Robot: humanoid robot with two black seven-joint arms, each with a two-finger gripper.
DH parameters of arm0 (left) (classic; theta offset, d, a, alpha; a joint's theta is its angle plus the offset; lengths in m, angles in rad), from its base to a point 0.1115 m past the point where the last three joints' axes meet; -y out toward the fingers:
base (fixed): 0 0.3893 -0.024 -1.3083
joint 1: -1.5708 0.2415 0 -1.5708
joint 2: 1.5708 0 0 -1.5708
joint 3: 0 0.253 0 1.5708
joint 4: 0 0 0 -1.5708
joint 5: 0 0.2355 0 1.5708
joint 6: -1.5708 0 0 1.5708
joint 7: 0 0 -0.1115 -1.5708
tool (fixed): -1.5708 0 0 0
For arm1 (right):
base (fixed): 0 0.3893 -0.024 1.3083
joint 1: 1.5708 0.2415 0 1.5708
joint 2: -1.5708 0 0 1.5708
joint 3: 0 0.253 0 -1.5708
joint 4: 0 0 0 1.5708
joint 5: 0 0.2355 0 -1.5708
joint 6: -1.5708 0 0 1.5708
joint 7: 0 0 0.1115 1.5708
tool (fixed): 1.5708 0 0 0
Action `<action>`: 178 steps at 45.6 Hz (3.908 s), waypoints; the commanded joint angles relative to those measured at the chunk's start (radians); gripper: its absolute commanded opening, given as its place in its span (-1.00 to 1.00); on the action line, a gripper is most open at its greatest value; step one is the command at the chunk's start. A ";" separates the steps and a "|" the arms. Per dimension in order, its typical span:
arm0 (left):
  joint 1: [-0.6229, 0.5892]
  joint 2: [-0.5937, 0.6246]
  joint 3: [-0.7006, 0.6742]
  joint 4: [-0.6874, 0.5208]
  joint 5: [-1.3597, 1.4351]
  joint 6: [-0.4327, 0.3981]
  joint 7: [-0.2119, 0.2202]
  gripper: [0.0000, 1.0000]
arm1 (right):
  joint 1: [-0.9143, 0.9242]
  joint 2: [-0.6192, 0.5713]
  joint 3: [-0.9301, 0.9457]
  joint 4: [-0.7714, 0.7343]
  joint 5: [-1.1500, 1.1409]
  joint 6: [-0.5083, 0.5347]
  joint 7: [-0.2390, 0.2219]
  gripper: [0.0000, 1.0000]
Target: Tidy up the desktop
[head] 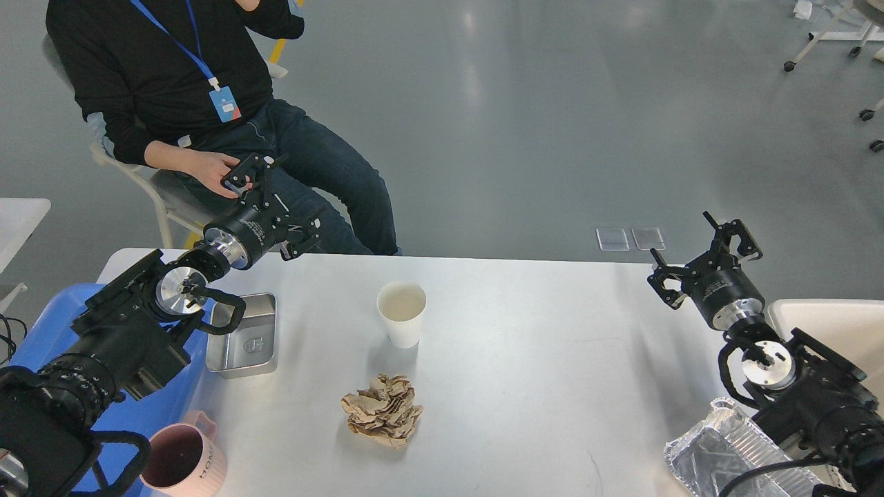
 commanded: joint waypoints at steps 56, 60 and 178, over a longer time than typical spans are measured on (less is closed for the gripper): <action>-0.117 0.046 0.340 -0.133 0.132 0.190 0.193 0.99 | -0.005 -0.034 -0.001 0.000 0.000 0.000 0.000 1.00; -0.117 0.110 0.411 -0.262 0.239 0.202 0.193 0.98 | -0.006 -0.040 -0.001 0.000 0.000 0.002 -0.001 1.00; -0.495 1.285 1.121 -1.218 0.753 -0.319 0.276 0.99 | -0.020 -0.117 -0.012 0.000 -0.003 0.008 -0.003 1.00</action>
